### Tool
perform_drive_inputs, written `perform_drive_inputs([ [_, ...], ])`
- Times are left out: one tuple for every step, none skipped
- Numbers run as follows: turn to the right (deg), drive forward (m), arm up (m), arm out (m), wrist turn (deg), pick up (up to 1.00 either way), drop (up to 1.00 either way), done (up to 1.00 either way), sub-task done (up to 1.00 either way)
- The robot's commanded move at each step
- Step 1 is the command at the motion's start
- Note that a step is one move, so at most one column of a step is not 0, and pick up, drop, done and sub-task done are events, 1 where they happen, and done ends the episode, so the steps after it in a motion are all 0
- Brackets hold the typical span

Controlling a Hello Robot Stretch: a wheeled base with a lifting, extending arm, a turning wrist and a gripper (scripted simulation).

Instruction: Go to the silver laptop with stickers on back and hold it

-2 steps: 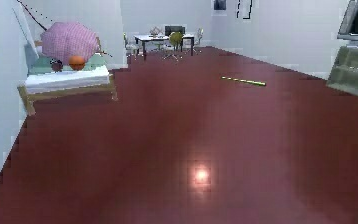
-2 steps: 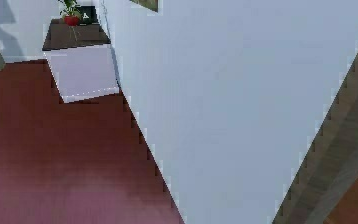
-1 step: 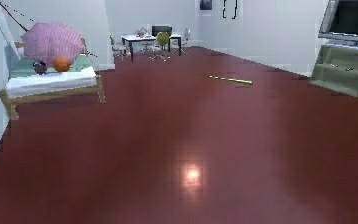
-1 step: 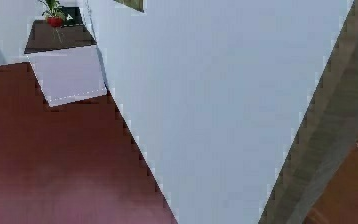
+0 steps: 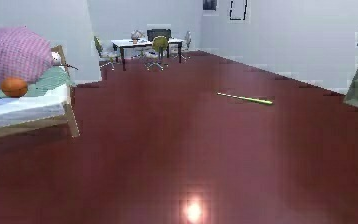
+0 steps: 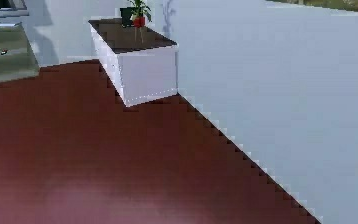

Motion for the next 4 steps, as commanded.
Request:
perform_drive_inputs([
  [0.0, 1.00, 0.00, 0.00, 0.0, 0.00, 0.00, 0.00, 0.00],
  [0.0, 1.00, 0.00, 0.00, 0.0, 0.00, 0.00, 0.00, 0.00],
  [0.0, 1.00, 0.00, 0.00, 0.0, 0.00, 0.00, 0.00, 0.00],
  [0.0, 1.00, 0.00, 0.00, 0.0, 0.00, 0.00, 0.00, 0.00],
])
